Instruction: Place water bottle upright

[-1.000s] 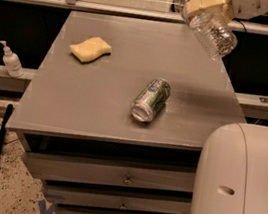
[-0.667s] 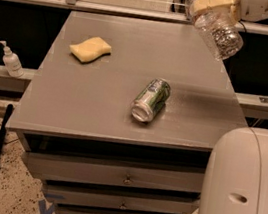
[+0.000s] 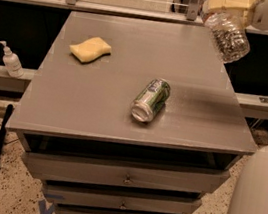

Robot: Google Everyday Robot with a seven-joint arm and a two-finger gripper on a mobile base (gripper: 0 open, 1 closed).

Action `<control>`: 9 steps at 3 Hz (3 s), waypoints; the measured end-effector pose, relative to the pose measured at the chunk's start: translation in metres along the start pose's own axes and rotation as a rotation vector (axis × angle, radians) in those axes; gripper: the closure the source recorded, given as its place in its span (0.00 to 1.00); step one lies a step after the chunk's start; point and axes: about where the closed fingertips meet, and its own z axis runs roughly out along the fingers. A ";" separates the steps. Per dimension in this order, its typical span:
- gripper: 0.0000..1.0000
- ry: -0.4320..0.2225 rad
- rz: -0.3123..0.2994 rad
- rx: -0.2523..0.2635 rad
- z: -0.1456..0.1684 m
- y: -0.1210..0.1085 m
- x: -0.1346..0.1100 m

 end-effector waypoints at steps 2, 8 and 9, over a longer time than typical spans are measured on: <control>1.00 -0.077 -0.064 -0.088 0.022 -0.003 0.013; 1.00 -0.275 -0.536 -0.143 0.004 -0.038 -0.021; 1.00 -0.345 -0.588 -0.166 0.005 -0.045 -0.018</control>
Offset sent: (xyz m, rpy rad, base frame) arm -0.0036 0.0031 0.0040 0.0752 -0.0915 -0.0089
